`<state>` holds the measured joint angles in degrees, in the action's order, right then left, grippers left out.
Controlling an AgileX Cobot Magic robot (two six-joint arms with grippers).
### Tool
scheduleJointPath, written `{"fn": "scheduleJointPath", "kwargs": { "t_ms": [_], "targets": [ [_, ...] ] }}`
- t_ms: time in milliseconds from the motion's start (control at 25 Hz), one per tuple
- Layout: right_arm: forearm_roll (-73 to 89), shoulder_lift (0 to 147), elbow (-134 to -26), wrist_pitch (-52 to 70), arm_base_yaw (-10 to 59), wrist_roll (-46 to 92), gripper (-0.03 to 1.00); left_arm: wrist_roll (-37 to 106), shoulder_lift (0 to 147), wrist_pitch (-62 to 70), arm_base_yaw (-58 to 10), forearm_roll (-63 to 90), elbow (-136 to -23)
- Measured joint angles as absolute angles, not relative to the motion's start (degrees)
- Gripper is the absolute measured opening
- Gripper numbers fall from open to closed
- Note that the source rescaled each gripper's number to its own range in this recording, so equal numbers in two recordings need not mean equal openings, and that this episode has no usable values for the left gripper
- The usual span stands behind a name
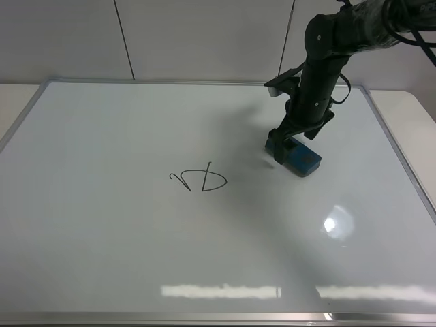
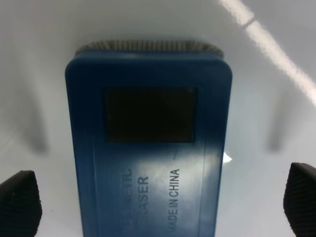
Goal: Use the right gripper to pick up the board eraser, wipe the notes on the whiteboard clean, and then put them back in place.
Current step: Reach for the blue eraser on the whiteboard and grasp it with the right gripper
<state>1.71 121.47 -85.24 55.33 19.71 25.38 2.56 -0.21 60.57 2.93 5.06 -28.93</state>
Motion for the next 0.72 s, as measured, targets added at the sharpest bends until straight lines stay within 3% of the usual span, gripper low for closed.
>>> {"fn": "scheduleJointPath", "kwargs": {
  "t_ms": [720],
  "targets": [
    [3.6, 121.5, -85.2, 54.0, 19.9, 24.8, 0.96, 2.6, -0.2, 60.6, 2.9, 5.1, -28.9]
  ]
}}
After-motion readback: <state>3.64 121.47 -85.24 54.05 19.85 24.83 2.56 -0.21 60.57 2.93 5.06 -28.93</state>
